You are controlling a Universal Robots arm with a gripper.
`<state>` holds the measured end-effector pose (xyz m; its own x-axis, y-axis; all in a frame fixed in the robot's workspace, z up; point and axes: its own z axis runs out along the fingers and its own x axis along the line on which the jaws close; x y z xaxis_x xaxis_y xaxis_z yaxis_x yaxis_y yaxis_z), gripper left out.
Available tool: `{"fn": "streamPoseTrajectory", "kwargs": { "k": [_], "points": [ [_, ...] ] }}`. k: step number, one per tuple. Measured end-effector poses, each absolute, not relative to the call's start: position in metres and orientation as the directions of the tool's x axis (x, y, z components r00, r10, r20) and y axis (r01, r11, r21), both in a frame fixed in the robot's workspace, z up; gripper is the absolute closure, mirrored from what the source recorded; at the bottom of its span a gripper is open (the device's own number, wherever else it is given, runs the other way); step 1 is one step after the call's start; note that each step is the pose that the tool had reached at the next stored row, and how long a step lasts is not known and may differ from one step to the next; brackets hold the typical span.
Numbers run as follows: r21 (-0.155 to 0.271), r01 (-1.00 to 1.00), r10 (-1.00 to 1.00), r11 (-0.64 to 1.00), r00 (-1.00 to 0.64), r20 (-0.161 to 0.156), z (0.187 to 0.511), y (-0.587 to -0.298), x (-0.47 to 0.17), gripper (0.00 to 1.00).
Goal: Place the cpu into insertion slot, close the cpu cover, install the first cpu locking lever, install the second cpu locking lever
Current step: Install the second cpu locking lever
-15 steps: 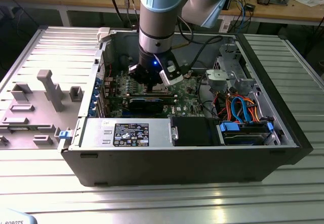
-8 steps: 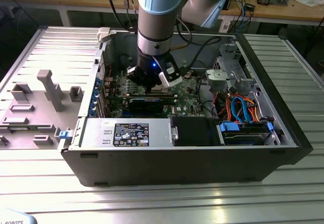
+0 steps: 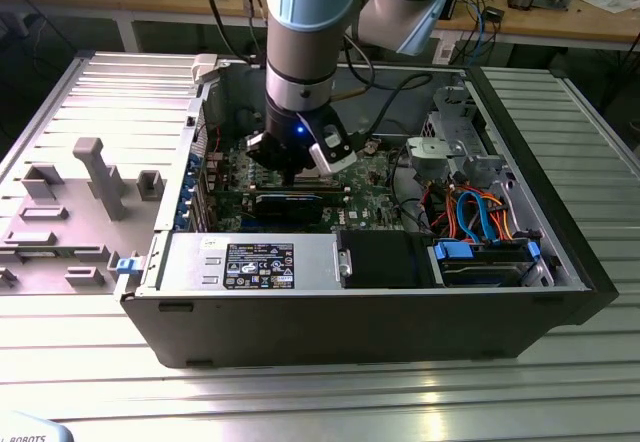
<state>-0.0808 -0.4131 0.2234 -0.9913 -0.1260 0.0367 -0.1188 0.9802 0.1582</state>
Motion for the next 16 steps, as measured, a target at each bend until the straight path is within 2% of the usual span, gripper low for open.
{"fn": "streamPoseTrajectory", "kwargs": {
  "k": [16],
  "points": [
    [0.175, -0.139, -0.147, 0.975, -0.989, 0.035, 0.2186, -0.4153, -0.0868, 0.89]
  ]
}}
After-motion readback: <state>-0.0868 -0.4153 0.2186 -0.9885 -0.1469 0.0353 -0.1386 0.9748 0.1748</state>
